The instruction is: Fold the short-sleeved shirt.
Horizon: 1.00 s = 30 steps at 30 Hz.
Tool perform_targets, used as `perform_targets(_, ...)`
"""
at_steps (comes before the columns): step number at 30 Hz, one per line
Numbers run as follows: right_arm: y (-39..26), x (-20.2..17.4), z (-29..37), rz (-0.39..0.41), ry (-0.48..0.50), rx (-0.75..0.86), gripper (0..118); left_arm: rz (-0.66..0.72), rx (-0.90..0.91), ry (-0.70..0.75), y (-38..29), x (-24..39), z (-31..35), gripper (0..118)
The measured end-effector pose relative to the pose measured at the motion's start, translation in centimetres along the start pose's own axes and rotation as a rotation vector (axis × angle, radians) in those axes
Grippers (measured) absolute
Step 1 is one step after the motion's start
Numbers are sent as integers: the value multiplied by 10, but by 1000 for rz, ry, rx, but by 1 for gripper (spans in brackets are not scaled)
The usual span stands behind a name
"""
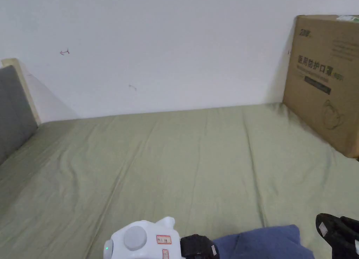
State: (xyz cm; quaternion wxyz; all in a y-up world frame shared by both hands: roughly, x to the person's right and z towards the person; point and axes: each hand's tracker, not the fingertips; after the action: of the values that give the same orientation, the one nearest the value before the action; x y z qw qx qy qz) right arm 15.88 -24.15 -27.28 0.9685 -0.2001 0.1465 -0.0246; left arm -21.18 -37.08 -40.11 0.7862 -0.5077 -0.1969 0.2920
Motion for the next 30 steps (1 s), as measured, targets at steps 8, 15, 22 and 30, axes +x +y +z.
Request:
perform_targets(8, -4, 5, -7, -23, 11, -4, 0, -234, 195, 152, -14, 9, 75, 10)
perform_targets(15, -6, 3, -12, -32, 32, -15, 0, -322, 57, 320, -25, 10, 33, 3)
perform_targets(22, -9, 5, -10, -29, 24, -39, 0, -344, -73, 288, -37, 25, -32, 3)
perform_targets(30, -7, 2, -14, -23, 39, -41, 0, -69, 24, -263, -24, 4, 33, 3)
